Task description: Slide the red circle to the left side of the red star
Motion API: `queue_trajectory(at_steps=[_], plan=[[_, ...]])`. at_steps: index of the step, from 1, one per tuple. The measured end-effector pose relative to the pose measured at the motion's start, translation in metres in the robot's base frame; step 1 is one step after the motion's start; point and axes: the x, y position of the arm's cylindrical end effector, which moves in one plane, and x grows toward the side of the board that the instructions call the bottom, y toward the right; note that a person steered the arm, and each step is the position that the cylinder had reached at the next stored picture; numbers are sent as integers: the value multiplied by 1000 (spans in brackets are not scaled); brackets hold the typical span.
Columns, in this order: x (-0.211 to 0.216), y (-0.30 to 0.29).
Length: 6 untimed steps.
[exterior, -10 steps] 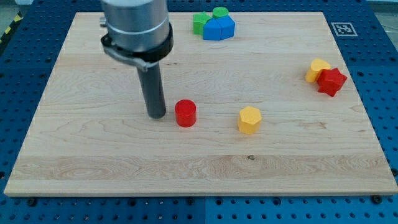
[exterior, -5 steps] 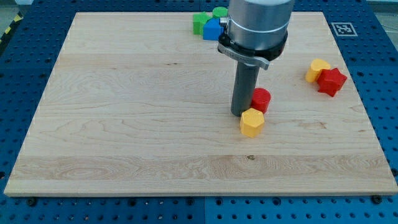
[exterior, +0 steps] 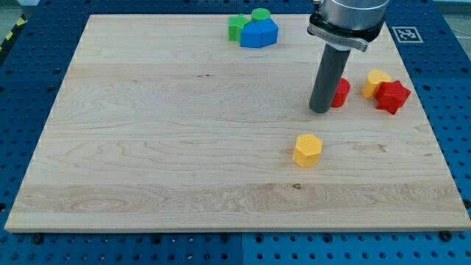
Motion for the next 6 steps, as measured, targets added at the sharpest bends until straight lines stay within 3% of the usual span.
queue_trajectory(at_steps=[1,3,6], plan=[[-3,-11],[-24,43],[-11,6]])
